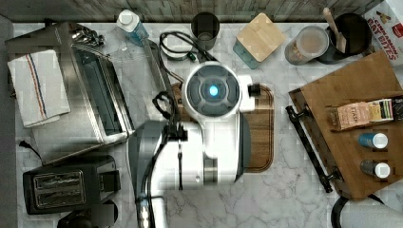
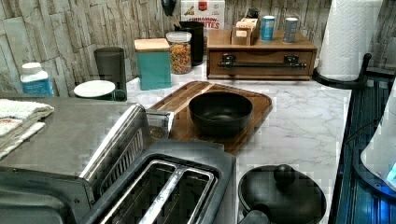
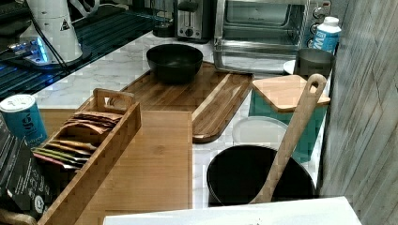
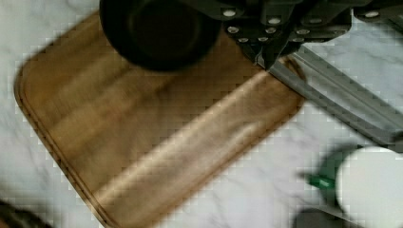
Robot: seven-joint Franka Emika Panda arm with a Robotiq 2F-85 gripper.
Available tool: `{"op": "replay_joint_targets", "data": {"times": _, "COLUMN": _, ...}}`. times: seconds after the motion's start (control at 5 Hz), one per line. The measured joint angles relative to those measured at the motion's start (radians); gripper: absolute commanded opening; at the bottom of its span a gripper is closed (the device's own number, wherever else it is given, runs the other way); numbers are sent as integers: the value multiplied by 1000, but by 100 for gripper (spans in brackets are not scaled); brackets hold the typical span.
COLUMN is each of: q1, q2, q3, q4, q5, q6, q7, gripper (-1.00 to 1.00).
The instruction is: Pick up the bowl.
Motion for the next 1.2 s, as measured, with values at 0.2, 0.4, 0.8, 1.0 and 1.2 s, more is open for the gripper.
{"op": "replay_joint_targets", "data": {"times": 0.2, "q1": -11, "q2": -128, "q3": -1, "q4": -175, "q5": 0, "q6": -2, "q7": 127, "gripper": 100}}
{"op": "replay_joint_targets", "data": {"times": 0.4, "q1": -13, "q2": -227, "q3": -14, "q4": -294, "q5": 0, "q6": -19, "q7": 134, "gripper": 100}}
{"op": "replay_joint_targets", "data": {"times": 0.8, "q1": -13, "q2": -280, "q3": -27, "q4": -399, "q5": 0, "q6": 90, "q7": 126, "gripper": 100}}
{"op": "replay_joint_targets", "data": {"times": 1.0, "q1": -14, "q2": -294, "q3": -28, "q4": -454, "q5": 0, "q6": 125, "q7": 126, "gripper": 100}}
{"op": "replay_joint_targets", "data": {"times": 1.2, "q1": -15, "q2": -317, "q3": -33, "q4": -526, "q5": 0, "q6": 107, "q7": 126, "gripper": 100}}
